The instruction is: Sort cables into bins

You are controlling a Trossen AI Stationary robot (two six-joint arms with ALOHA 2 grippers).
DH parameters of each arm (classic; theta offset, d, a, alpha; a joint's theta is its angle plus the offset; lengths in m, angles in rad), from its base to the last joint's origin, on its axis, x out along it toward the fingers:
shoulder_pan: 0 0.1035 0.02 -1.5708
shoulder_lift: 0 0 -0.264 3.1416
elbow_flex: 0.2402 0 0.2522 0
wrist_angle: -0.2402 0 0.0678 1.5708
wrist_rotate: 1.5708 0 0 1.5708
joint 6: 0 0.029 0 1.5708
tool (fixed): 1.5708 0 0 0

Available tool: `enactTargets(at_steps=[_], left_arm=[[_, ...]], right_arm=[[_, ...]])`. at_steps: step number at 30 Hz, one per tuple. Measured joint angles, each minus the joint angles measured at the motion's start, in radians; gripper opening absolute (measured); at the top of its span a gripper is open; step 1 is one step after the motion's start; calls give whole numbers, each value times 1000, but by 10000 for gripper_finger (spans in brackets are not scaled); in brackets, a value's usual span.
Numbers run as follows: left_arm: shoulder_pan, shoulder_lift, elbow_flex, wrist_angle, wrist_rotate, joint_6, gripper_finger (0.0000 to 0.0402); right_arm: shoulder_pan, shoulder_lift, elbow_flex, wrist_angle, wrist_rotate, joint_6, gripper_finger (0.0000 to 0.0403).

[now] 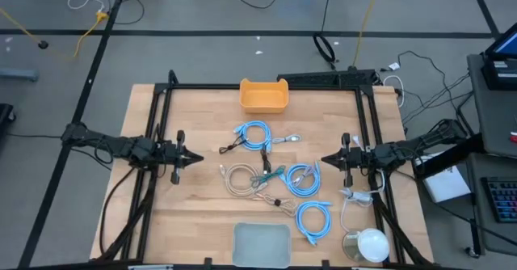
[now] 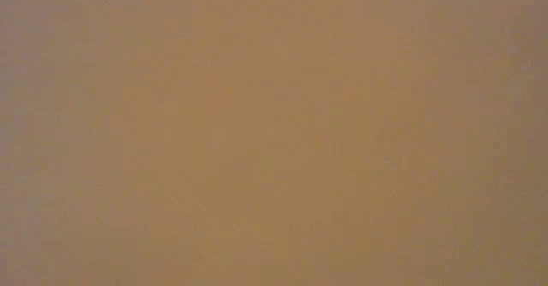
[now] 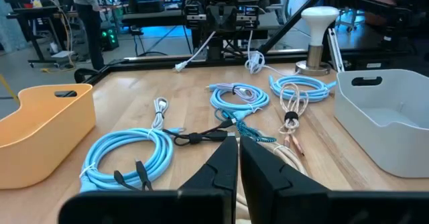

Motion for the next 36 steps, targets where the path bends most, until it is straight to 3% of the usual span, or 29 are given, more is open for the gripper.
enactTargets(at_steps=[18,20,22,26,29,36], left_arm=[[0,0,0,0,0,0,24],[0,0,0,0,0,0,24],[0,0,0,0,0,0,24],[0,0,0,0,0,0,24],[0,0,0,0,0,0,24],[0,0,0,0,0,0,24]], right_arm=[[0,0,0,9,-1,27,0],[0,0,0,60,-1,158,0],[0,0,0,127,16,417,0],[0,0,0,226,169,1033,0],[0,1,0,249,288,1343,0],[0,0,0,239,497,1279,0]])
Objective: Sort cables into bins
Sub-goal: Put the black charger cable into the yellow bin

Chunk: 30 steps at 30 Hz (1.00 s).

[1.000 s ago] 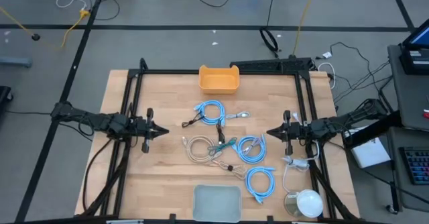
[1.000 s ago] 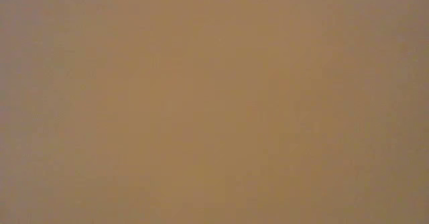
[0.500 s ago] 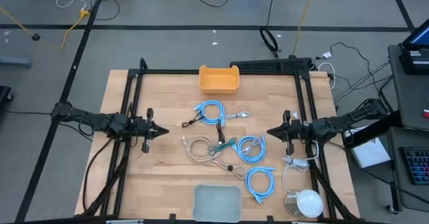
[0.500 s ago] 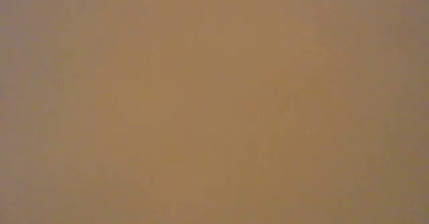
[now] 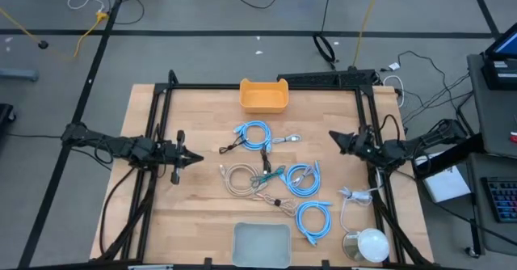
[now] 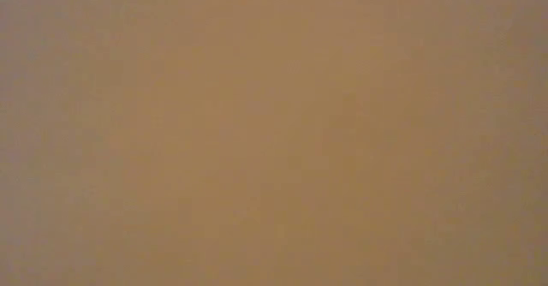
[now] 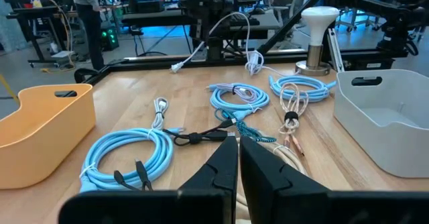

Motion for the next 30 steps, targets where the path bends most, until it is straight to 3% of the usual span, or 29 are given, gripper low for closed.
enactTargets(at_steps=[13,22,30], left_arm=[[0,0,0,0,0,0,24],[0,0,0,-1,0,0,24],[0,0,0,-1,0,0,24]], right_arm=[[0,16,0,-1,59,-206,0],[0,27,0,7,185,-210,0],[0,39,0,6,183,-206,0]])
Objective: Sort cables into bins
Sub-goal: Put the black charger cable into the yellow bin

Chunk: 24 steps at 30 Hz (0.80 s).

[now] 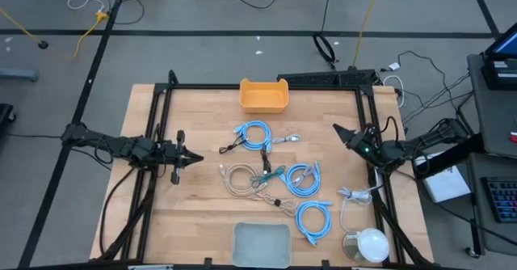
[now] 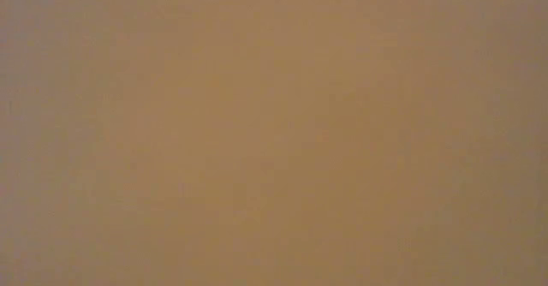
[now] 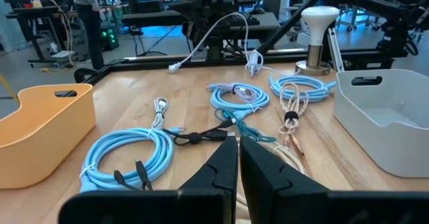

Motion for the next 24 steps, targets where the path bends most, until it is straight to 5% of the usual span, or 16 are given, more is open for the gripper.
enactTargets(at_steps=[6,10,13,19,24], left_arm=[[4,0,-1,122,-94,-37,24],[8,-1,0,491,-120,-431,24],[8,-1,0,718,-148,-593,24],[8,3,0,1047,-244,-610,24],[5,11,1,1040,-219,-656,24]], right_arm=[[0,3,0,8,0,5,0],[0,3,0,8,-1,4,0],[0,3,0,10,-1,3,0],[0,3,0,17,-1,3,0],[0,3,0,17,0,-25,0]])
